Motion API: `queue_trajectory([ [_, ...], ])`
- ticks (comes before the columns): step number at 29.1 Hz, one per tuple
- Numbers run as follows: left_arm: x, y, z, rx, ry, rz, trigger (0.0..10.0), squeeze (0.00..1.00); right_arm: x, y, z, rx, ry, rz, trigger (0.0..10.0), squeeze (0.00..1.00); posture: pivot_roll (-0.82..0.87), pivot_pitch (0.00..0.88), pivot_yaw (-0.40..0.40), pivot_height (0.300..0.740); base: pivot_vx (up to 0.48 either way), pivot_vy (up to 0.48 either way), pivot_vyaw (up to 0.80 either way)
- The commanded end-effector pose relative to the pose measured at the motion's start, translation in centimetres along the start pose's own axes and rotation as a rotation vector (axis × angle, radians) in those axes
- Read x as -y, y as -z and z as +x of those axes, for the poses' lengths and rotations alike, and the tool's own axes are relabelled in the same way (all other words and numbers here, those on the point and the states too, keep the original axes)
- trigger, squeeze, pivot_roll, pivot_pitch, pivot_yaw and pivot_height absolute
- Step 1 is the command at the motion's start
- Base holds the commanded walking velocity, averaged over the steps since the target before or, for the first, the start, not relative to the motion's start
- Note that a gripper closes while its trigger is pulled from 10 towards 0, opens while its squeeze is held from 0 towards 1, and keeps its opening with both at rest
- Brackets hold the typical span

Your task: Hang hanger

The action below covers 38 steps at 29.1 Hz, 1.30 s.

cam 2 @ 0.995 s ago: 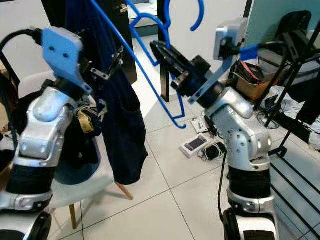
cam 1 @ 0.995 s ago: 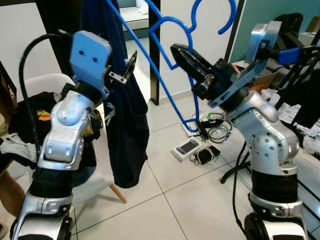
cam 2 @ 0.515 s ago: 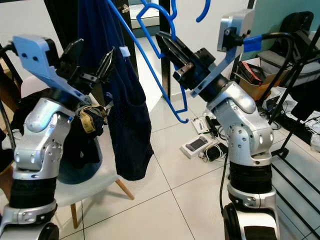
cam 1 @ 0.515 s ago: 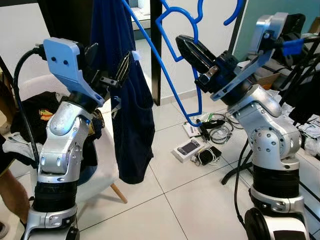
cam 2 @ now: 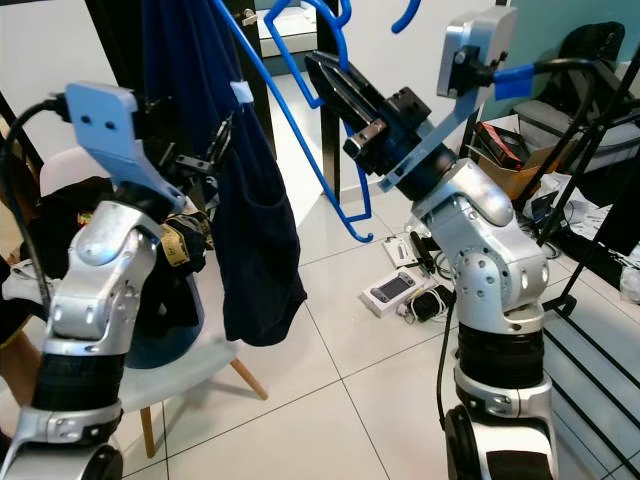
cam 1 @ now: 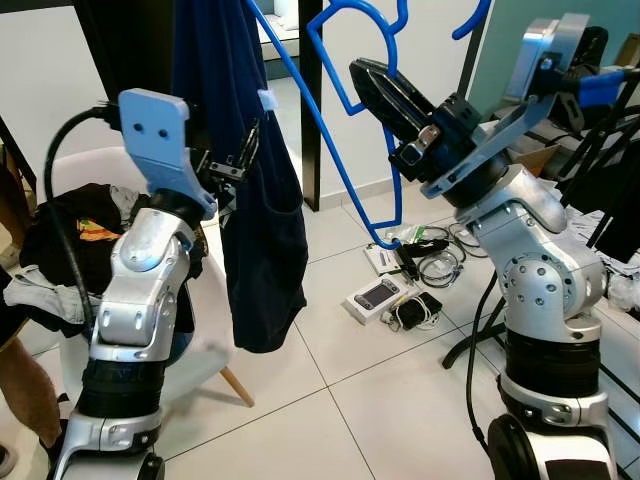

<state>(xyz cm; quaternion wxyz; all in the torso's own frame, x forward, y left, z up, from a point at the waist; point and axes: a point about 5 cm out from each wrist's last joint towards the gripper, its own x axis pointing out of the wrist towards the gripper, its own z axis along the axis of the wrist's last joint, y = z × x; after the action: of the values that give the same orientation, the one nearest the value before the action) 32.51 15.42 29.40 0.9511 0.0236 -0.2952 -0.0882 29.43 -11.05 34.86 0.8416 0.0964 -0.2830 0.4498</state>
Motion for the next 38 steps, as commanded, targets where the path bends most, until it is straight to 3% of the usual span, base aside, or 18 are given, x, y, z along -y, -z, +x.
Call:
queue_trajectory([
  [1, 0.1, 0.1, 0.3, -0.001, -0.004, 0.007, 9.0, 0.00, -0.9, -1.0, 0.6, 0.040, -0.048, -0.013, 10.0, 0.00, -0.01, 0.007, 0.030, 0.740, 0.000, 0.000, 0.00],
  [2, 0.0, 0.0, 0.3, 0.002, -0.008, 0.008, 2.9, 0.00, -0.9, -0.9, 0.6, 0.039, -0.050, -0.013, 10.0, 0.00, -0.01, 0.007, 0.030, 0.740, 0.000, 0.000, 0.00],
  [4, 0.0, 0.0, 0.3, 0.002, -0.008, 0.008, 2.9, 0.00, -0.9, -0.9, 0.6, 0.039, -0.050, -0.013, 10.0, 0.00, -0.01, 0.007, 0.030, 0.740, 0.000, 0.000, 0.00],
  [5, -0.1, -0.1, 0.4, 0.004, -0.016, 0.016, 0.0, 0.00, -0.9, -0.9, 0.6, 0.039, -0.050, -0.012, 10.0, 0.00, -0.01, 0.006, 0.031, 0.740, 0.000, 0.000, 0.00],
  [13, -1.0, -0.3, 0.4, 0.008, -0.064, 0.059, 0.0, 0.00, -0.8, -0.8, 0.4, 0.023, -0.037, -0.022, 10.0, 0.00, -0.01, 0.001, 0.025, 0.740, 0.000, 0.000, 0.00],
  [19, -1.6, -1.0, 0.5, 0.022, -0.073, 0.096, 0.0, 0.00, 0.7, 0.6, 0.2, -0.068, 0.053, -0.071, 10.0, 0.00, 0.00, 0.000, 0.023, 0.740, 0.000, 0.000, 0.00],
  [20, -1.5, -0.9, 0.5, 0.019, -0.068, 0.099, 9.6, 0.00, 0.9, 0.8, 0.1, -0.080, 0.070, -0.077, 10.0, 0.00, 0.00, 0.000, 0.023, 0.740, 0.000, 0.000, 0.00],
  [24, -1.2, -0.8, 0.5, 0.016, -0.044, 0.084, 10.0, 0.00, 0.9, 0.8, 0.1, -0.081, 0.072, -0.079, 10.0, 0.00, 0.00, 0.000, 0.023, 0.740, 0.000, 0.000, 0.00],
  [25, -0.7, -0.7, 0.5, 0.015, -0.020, 0.081, 10.0, 1.00, 0.9, 0.8, 0.2, -0.080, 0.072, -0.079, 10.0, 0.00, 0.00, 0.001, 0.024, 0.740, 0.000, 0.000, 0.00],
  [32, -0.1, -0.7, 0.5, 0.016, 0.002, 0.069, 10.0, 1.00, 0.8, 0.8, 0.2, -0.079, 0.070, -0.081, 10.0, 0.00, -0.01, 0.004, 0.024, 0.740, 0.000, 0.000, 0.00],
  [33, 0.0, -0.6, 0.5, 0.011, 0.010, 0.071, 10.0, 0.00, 0.8, 0.7, 0.2, -0.077, 0.069, -0.081, 10.0, 0.00, -0.01, 0.005, 0.026, 0.740, 0.000, 0.000, 0.00],
  [38, 0.1, -0.4, 0.5, -0.003, 0.016, 0.080, 10.0, 0.00, 0.5, 0.6, 0.4, -0.063, 0.056, -0.078, 10.0, 0.00, 0.00, 0.006, 0.029, 0.740, 0.000, 0.000, 0.00],
])
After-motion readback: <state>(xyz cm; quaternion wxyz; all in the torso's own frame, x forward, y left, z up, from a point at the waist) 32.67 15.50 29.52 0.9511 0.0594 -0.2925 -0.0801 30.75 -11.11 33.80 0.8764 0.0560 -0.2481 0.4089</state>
